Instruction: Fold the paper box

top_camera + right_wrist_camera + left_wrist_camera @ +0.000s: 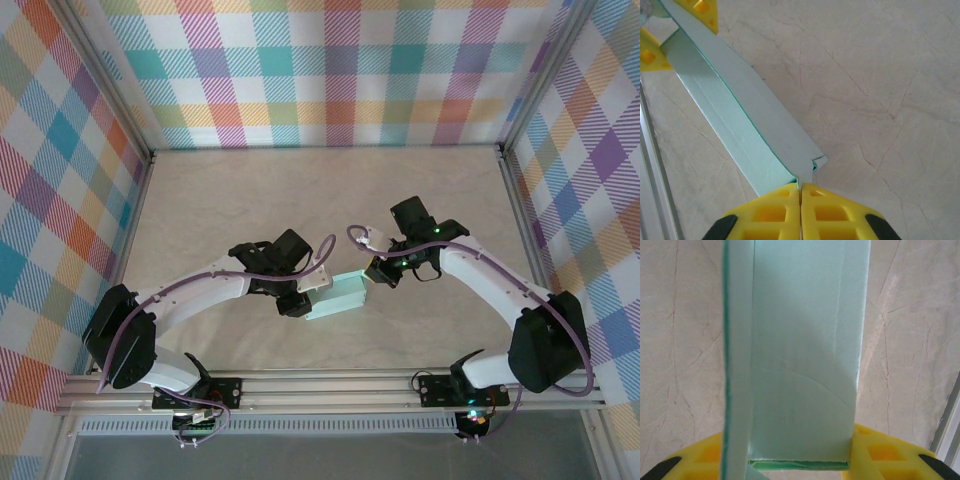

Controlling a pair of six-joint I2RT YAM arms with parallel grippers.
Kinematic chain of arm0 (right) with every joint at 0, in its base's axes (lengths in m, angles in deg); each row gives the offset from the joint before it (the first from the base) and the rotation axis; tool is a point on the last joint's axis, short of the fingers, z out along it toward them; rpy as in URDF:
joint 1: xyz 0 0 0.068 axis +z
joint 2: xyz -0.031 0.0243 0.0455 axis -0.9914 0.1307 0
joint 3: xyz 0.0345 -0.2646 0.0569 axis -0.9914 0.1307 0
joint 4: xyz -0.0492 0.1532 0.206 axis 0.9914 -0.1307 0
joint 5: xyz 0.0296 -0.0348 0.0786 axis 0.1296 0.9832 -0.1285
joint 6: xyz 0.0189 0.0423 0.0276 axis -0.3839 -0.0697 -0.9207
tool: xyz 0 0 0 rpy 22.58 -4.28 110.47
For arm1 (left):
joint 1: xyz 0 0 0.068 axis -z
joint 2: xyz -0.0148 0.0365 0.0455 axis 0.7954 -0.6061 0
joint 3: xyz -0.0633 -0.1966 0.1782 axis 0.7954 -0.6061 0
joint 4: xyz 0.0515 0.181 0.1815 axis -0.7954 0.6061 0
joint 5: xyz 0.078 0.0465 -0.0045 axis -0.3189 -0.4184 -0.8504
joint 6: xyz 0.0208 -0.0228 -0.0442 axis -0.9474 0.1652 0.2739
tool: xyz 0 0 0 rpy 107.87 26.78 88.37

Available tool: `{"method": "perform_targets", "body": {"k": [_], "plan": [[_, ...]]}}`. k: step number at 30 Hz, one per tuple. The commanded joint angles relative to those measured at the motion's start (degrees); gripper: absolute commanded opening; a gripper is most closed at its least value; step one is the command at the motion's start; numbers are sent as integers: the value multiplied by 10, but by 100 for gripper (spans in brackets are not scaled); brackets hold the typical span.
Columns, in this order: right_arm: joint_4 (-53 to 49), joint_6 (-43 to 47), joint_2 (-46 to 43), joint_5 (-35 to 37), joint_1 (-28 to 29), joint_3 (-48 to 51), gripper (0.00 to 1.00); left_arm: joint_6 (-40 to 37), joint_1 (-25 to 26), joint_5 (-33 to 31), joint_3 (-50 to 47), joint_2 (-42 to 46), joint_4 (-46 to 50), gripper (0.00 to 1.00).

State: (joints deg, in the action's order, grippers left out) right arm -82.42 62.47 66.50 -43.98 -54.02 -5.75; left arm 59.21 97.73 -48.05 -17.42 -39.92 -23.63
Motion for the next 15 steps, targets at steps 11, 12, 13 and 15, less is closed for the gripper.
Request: {"method": "perform_targets", "body": {"k": [11, 12, 13, 15], "plan": [[10, -56, -4, 33, 14, -5, 0, 11, -4, -5, 2, 0, 4, 40], [11, -78, -4, 53, 17, -6, 0, 15, -4, -7, 4, -2, 4, 39], [9, -104, -5, 78, 19, -9, 0, 18, -4, -10, 5, -6, 7, 38], [10, -162, -8, 120, 25, -10, 0, 22, -4, -14, 8, -13, 12, 38]]}}
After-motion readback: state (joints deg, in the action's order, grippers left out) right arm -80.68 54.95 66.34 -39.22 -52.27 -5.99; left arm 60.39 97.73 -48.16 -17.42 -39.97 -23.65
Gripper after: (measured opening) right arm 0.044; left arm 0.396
